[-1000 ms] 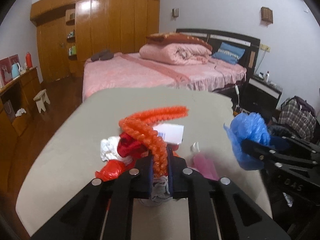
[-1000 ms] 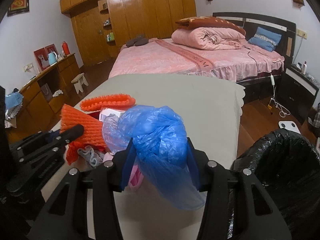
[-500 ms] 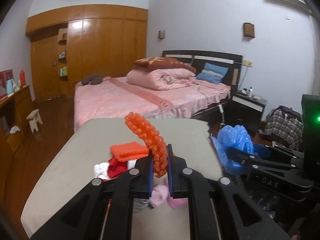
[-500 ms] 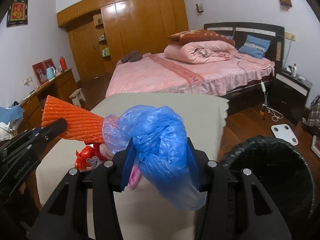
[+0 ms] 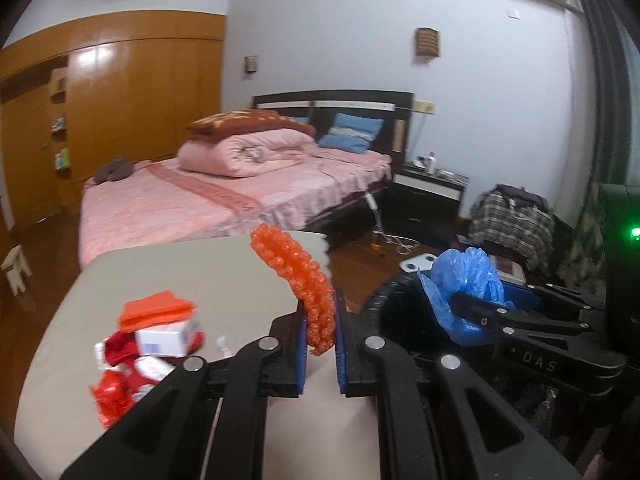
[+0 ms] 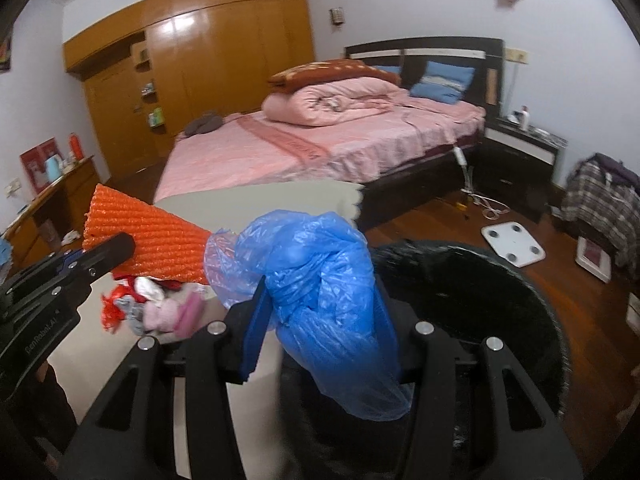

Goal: Collect trash
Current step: 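Carry both items over the bin and open both grippers to drop them, then return both tools to the pile and grasp the pink mask pouch with the right gripper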

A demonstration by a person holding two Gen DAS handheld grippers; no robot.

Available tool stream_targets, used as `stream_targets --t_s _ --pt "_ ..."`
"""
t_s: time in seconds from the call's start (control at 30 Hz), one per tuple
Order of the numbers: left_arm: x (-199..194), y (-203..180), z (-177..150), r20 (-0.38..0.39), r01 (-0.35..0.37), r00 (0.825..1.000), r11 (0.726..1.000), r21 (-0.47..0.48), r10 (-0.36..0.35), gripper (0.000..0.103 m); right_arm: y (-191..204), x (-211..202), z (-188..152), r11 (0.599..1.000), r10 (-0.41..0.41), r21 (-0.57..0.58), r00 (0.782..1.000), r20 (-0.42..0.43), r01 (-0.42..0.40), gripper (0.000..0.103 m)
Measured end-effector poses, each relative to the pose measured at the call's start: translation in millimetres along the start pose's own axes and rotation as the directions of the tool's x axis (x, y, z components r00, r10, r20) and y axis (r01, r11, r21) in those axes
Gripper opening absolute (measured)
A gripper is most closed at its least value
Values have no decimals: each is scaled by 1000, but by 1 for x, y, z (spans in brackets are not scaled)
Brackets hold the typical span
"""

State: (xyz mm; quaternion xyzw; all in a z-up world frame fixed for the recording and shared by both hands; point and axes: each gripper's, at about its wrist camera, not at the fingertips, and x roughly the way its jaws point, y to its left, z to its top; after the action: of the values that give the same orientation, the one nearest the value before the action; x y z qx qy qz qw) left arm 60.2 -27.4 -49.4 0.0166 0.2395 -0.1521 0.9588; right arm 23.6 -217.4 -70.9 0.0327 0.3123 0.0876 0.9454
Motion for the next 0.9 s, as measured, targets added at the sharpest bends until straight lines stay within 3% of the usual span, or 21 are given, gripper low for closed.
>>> stream_targets --t_s 0.23,0.6,0.7,0.73,0.77,0.9 --pt "25 -41 2 -33 97 995 995 40 -95 11 -47 -7 -16 993 -105 58 994 -7 106 47" --pt "64 -94 2 -97 232 969 971 65 -225 13 -100 -9 -39 964 -228 128 973 -45 232 51" --pt "67 -93 -1 -115 238 966 970 55 -230 39 -103 -8 -43 958 -250 132 967 -50 254 63" --pt "68 -92 -2 -114 234 967 971 52 -227 47 -103 -9 -44 956 -259 132 965 -46 263 72" --pt "67 -89 -3 -112 228 969 972 48 -222 48 -104 -9 -42 954 -264 132 964 -42 268 81" --pt "58 -70 -8 -99 172 981 984 40 -167 56 -94 -9 -39 959 -256 120 966 -23 257 92"
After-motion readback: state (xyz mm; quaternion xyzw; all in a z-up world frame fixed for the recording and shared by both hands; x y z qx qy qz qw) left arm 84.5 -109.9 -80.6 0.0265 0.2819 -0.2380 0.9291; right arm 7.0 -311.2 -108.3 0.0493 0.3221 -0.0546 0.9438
